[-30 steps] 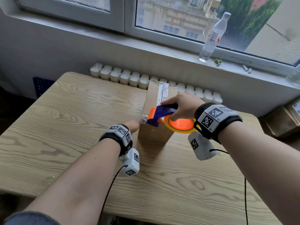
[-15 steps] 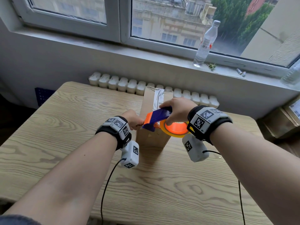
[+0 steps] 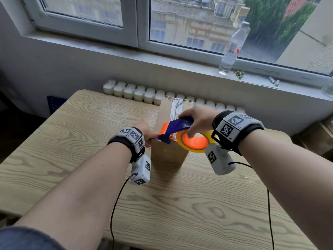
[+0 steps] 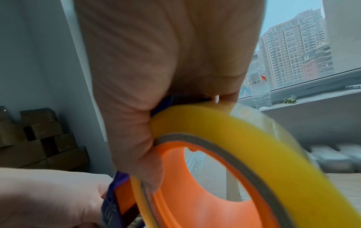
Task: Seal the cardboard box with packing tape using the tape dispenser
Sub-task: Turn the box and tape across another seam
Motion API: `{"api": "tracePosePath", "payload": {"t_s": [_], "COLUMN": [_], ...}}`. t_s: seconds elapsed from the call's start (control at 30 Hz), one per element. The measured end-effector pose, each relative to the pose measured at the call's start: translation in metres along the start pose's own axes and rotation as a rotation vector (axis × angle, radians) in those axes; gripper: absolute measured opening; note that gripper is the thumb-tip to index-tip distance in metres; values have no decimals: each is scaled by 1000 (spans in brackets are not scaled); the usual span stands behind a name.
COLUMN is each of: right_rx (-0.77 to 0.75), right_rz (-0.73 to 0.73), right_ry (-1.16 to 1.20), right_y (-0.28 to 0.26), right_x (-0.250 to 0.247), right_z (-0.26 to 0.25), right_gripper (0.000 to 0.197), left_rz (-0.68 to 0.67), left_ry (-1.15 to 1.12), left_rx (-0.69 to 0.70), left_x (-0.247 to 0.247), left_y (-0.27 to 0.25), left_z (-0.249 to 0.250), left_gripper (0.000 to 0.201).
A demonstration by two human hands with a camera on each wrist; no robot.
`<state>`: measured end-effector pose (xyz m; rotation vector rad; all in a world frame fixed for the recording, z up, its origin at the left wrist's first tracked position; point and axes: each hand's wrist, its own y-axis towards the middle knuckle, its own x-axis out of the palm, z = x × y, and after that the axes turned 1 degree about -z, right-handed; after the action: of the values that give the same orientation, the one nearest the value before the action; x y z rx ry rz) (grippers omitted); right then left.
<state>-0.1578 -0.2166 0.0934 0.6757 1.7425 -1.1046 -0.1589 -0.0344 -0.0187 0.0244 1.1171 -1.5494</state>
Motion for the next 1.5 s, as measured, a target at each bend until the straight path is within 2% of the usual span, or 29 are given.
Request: {"api": "tracePosePath", "payload": {"t_s": [0.2, 0.33, 0.57, 0.83, 1.23, 1.37, 1.4, 1.43, 1.5], "right_rx": [-30, -42, -61, -10, -32, -45, -47, -50, -53], "right_rz": [1, -3, 7, -3, -21, -22, -21, -21, -22], "right_ry": [11, 14, 10, -22, -100, -92, -94, -99, -106], "right_y": [1, 3, -9, -37, -20, -16, -15, -15, -15], "right_x": [1, 1, 2, 2, 12, 12, 12, 12, 12], "right_z": [4, 5, 20, 66, 67, 69, 69, 69, 68], "right_gripper": [58, 60, 74, 83, 82, 79, 79, 79, 80], "left_rz": [51, 81, 15, 6, 54, 112, 121, 128, 133], "left_ry": [21, 10, -17, -26, -87, 26, 63, 93, 97], "left_rx": [10, 22, 44, 38, 18, 9, 14, 34, 49], "left_x": [4, 4, 2, 4, 9, 14, 16, 20, 33], "left_y": [-2, -3, -9, -11, -11, -14, -16, -14, -13], "left_z": [2, -2, -1, 0, 3, 19, 26, 30, 37], "left_gripper": [38, 45, 35, 31, 27, 16, 19, 35, 80]}}
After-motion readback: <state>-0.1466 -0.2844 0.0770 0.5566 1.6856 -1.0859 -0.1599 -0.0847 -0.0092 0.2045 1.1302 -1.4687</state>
